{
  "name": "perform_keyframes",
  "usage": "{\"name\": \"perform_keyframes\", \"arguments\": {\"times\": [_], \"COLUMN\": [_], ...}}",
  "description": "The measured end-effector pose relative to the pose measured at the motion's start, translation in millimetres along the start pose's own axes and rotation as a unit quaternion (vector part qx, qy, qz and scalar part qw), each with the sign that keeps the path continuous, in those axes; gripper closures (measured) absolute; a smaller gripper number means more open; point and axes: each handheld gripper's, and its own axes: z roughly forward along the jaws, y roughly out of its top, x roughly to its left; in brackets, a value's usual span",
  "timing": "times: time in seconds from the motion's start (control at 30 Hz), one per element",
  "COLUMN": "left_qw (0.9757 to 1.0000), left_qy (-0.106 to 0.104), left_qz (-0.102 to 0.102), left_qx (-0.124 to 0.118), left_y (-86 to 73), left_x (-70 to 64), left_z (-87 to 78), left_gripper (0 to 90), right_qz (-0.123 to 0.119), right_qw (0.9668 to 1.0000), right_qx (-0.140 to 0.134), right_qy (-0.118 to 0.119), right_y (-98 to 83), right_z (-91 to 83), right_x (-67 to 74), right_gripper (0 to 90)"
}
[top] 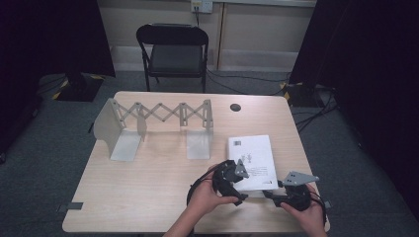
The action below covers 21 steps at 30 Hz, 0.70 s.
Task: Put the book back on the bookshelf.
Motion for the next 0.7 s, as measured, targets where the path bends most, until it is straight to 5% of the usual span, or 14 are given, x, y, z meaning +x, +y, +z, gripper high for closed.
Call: {"name": "perform_keyframes", "arguments": {"times": [0.7], "left_qw": [0.9998], "left_qy": [0.005], "left_qz": [0.02], "left_qx": [0.006], "left_y": [9.9], "left_x": [-0.5], "left_z": [16.3], "left_gripper": [15.7], "right_qz": [0.003], "right_qw": [1.0], "right_qx": [-0.001], "right_qy": [0.004], "right_y": [0.6], "right_z": [-0.3], "right_x": [-1.1], "right_gripper": [46.5]}}
